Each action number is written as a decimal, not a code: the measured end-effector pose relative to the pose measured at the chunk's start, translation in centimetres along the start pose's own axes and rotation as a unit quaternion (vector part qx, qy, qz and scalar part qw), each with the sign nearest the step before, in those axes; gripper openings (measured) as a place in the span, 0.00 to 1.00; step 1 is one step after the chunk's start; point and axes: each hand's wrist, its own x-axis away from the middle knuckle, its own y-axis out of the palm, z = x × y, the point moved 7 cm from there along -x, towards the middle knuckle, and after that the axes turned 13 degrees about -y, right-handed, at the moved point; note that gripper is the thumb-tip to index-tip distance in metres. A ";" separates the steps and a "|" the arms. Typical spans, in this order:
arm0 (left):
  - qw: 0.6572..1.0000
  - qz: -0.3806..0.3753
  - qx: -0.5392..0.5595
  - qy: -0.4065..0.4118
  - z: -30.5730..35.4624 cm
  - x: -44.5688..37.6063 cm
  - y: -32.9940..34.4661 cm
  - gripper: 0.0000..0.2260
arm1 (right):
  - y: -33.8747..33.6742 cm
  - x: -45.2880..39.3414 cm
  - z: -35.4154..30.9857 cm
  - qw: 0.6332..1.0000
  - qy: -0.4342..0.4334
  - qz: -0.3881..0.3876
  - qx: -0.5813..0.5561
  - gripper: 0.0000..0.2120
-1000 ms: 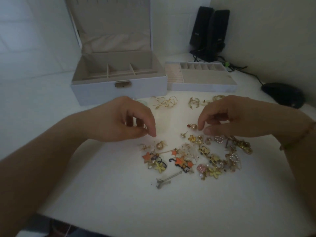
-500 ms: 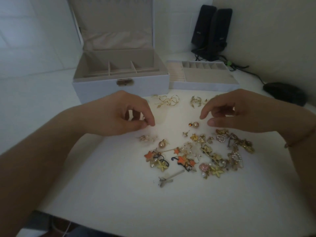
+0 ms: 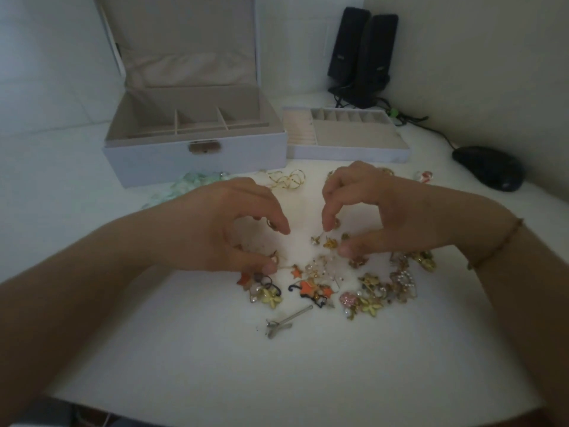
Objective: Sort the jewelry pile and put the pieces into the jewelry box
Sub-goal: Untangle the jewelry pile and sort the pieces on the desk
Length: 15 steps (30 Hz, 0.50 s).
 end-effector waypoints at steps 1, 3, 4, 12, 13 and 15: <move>1.000 0.004 0.004 0.001 -0.2 0.0 -0.2 0.20 | -0.2 0.1 0.1 1.000 0.000 0.011 0.004 0.14; 1.000 0.014 0.013 0.011 -0.3 0.0 -0.5 0.18 | -0.7 0.3 0.2 1.000 0.001 0.026 0.004 0.15; 1.000 0.018 0.016 0.017 -0.3 0.0 -0.5 0.18 | -0.9 0.6 0.4 1.000 0.001 0.024 0.006 0.16; 0.999 0.000 -0.003 0.032 0.3 0.0 0.4 0.26 | -0.3 3.9 3.2 0.980 0.130 -0.144 -0.043 0.45; 0.999 -0.002 -0.007 0.032 0.3 0.0 0.4 0.26 | -0.4 3.9 3.2 0.981 0.128 -0.142 -0.038 0.46; 1.000 -0.010 -0.005 0.026 0.1 -0.1 0.4 0.26 | -0.4 3.8 3.2 0.983 0.125 -0.135 -0.021 0.45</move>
